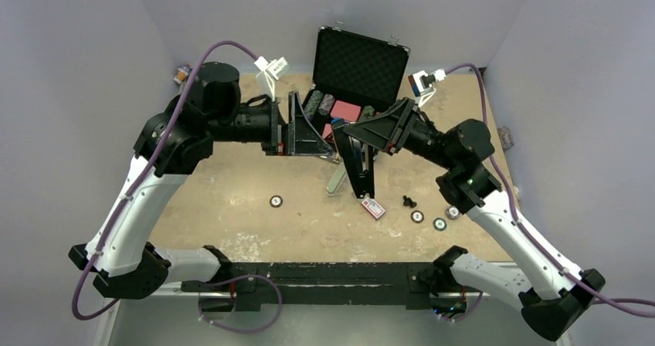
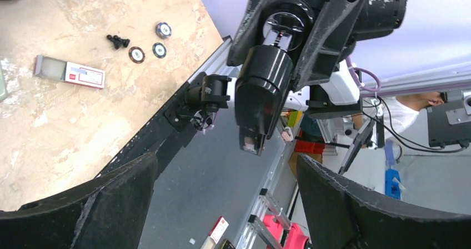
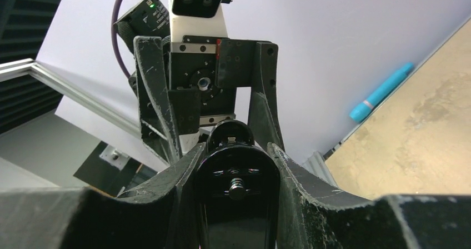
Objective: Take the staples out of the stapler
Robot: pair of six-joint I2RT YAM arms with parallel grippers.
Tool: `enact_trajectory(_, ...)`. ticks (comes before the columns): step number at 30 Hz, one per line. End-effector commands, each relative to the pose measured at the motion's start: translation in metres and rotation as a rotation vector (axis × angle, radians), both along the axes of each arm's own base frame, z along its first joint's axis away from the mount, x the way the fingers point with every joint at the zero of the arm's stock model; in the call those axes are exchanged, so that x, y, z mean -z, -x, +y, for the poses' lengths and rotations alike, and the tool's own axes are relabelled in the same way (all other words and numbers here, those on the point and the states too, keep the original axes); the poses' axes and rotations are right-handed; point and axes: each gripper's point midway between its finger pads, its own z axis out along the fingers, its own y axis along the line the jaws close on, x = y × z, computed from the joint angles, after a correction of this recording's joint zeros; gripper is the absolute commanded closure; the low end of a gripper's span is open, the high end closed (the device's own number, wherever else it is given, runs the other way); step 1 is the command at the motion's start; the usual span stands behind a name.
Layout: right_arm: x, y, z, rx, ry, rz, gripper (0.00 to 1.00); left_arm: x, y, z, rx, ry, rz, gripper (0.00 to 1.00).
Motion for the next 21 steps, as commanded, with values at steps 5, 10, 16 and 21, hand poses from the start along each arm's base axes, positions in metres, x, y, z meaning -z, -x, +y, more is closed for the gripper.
enact_trajectory(5,0.011,0.004,-0.018,0.1,0.043,0.055,1.0,0.01,-0.008,0.008,-0.088,0.002,-0.018,0.03)
enact_trajectory(10,-0.001,0.0,-0.017,0.111,0.043,0.09,1.0,0.001,-0.004,-0.014,-0.013,0.219,-0.037,0.03)
enact_trajectory(16,-0.028,-0.021,-0.003,0.111,0.047,0.103,1.0,-0.013,-0.008,-0.021,0.008,0.322,-0.134,0.03)
enact_trajectory(21,-0.034,-0.033,0.005,0.108,0.031,0.123,1.0,-0.016,-0.016,-0.029,0.017,0.341,-0.154,0.12)
